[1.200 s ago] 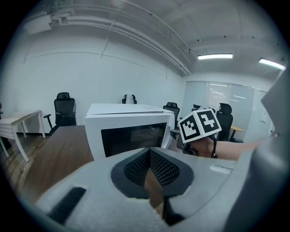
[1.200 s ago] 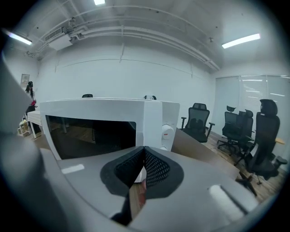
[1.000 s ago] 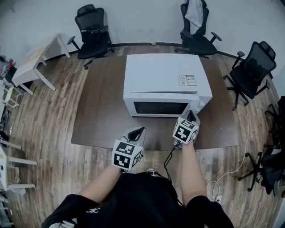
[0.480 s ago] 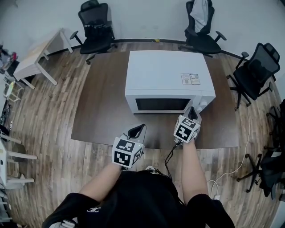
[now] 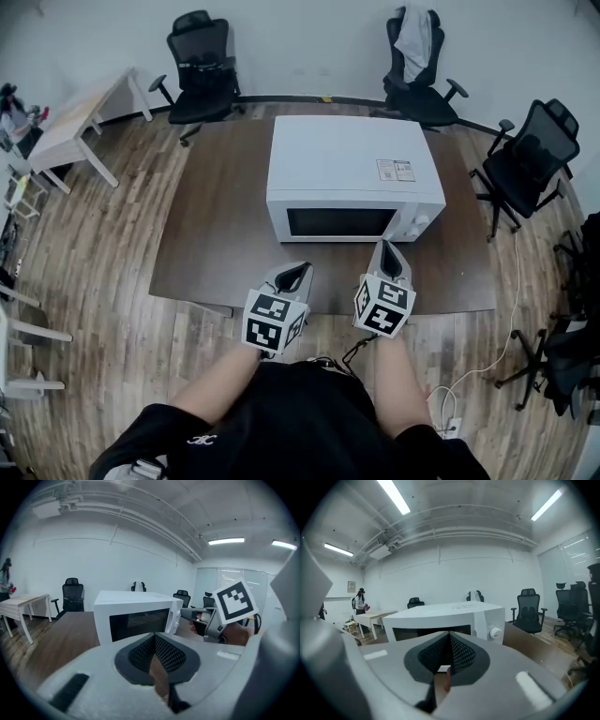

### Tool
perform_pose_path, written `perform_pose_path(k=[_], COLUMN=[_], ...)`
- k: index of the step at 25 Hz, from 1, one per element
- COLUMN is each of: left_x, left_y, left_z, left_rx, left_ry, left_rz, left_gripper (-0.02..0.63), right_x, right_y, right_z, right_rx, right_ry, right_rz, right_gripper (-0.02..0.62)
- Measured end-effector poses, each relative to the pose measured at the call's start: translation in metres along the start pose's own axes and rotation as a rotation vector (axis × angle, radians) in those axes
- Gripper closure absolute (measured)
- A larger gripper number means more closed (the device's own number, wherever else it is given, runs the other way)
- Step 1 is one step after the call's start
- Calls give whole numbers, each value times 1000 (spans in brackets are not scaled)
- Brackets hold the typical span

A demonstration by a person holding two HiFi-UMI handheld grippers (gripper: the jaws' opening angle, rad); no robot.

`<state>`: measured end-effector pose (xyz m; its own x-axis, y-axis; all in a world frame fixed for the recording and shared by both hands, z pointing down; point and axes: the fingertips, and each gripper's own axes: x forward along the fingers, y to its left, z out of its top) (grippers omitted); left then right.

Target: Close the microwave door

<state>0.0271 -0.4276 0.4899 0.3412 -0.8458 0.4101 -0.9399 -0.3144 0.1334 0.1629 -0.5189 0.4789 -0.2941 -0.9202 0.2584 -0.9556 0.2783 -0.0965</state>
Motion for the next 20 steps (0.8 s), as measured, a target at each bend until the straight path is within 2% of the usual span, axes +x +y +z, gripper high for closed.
perform_pose_path(k=[7,12,16,20], left_x=[-14,-25,-26,-27], left_y=[-4,0,-1,0], left_z=[7,12,11,9], left_rx=[6,-8,-12,-11], left_ry=[-59,-85,-93,-94], left_rz=[14,30,31,36], left_gripper=[598,598,598,598], right_x=[-52,-69,-73,-76], right_y=[24,37,47,55], right_z=[33,31,22,11], right_rx=[-8,-35,-108,-108], right_ry=[-117,-122,-125,-105], right_rz=[55,70,68,89], right_gripper=[589,589,589,589])
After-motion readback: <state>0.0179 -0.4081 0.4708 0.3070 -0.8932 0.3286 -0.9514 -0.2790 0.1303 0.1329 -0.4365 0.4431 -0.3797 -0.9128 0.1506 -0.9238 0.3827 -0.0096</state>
